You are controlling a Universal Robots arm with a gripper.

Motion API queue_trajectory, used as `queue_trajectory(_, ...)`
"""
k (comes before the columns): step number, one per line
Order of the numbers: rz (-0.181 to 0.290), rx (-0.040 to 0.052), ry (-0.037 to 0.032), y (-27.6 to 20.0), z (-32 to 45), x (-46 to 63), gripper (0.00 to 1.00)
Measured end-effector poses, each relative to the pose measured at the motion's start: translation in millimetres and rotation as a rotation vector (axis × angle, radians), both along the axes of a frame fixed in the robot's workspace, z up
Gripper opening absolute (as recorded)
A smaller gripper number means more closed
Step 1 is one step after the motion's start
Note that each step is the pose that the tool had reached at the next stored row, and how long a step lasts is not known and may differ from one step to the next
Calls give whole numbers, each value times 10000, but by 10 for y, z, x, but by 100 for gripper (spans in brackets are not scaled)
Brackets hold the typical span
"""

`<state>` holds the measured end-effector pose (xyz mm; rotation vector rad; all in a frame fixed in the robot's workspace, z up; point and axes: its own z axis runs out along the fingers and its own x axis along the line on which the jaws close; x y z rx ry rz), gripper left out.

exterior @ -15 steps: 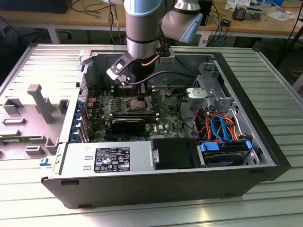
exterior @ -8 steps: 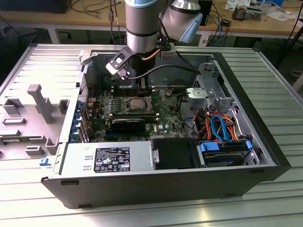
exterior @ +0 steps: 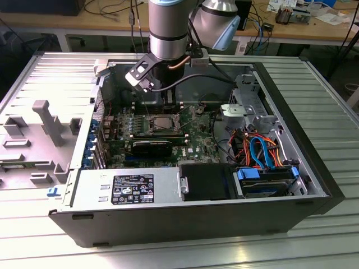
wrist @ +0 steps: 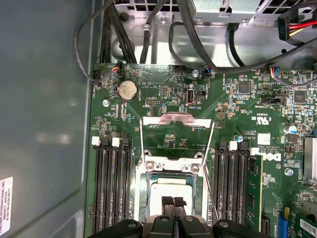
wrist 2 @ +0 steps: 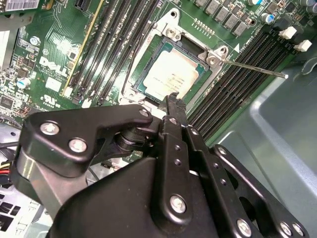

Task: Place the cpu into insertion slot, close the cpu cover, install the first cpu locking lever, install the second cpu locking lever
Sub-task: 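Place the cpu into insertion slot, then close the cpu cover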

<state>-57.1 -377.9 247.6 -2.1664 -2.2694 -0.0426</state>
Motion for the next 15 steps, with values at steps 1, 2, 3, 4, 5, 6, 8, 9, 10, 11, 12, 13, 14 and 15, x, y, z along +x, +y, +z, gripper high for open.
queue_trajectory(1,0,0,0,0,0,0,11)
queue_trajectory(2,0,0,0,0,0,0,11)
queue_trajectory(3,0,0,0,0,0,0,11)
queue_trajectory(4,0,-1,0,0,1,0,11)
queue_trajectory(5,0,0,0,0,1,0,11)
queue_trajectory(6,0,0,0,0,1,0,11)
queue_trajectory(8,0,0,0,0,1,0,11)
queue_trajectory(9,0,-2,1,-2,2,0,11)
queue_trajectory(10,0,-3,2,-4,3,1,11)
queue_trajectory(11,2,0,0,-4,8,12,11)
queue_trajectory(12,1,1,0,-4,12,19,11)
queue_trajectory(13,0,1,-1,-4,15,25,11)
queue_trajectory(14,0,-1,0,-4,18,45,11)
queue_trajectory(15,-1,-2,2,-4,19,67,11)
